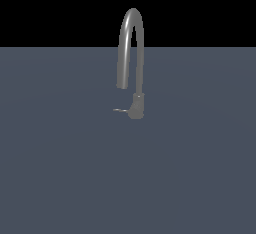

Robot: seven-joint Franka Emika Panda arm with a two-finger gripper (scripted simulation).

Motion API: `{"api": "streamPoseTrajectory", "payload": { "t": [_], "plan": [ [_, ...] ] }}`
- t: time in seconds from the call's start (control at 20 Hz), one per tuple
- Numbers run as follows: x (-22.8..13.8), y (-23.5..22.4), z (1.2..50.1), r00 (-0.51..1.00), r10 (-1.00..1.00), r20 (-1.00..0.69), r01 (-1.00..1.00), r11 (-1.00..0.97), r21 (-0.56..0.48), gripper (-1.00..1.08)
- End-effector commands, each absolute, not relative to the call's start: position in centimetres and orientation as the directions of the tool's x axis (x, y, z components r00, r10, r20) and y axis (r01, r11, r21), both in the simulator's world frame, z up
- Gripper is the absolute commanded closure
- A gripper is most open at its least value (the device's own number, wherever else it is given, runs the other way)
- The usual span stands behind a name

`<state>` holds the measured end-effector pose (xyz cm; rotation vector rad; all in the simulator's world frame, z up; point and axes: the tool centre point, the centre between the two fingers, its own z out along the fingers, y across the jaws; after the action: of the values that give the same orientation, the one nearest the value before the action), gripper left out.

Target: Turn on the faucet by rotating a designated handle.

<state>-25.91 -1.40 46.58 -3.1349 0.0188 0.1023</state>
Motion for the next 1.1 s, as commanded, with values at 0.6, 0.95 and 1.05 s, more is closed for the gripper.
{"api": "streamPoseTrajectory", "payload": {
  "t": [0.6, 0.95, 1.05],
  "plan": [
    [-23.6, -0.4, 44.9, 0.989, 0.118, -0.089, 0.128, -0.984, 0.120, 1.08],
    [-20.7, 1.2, 42.3, 0.947, 0.287, -0.146, 0.318, -0.906, 0.280, 1.08],
    [-19.8, 1.8, 41.4, 0.925, 0.339, -0.172, 0.378, -0.865, 0.329, 1.08]
  ]
}}
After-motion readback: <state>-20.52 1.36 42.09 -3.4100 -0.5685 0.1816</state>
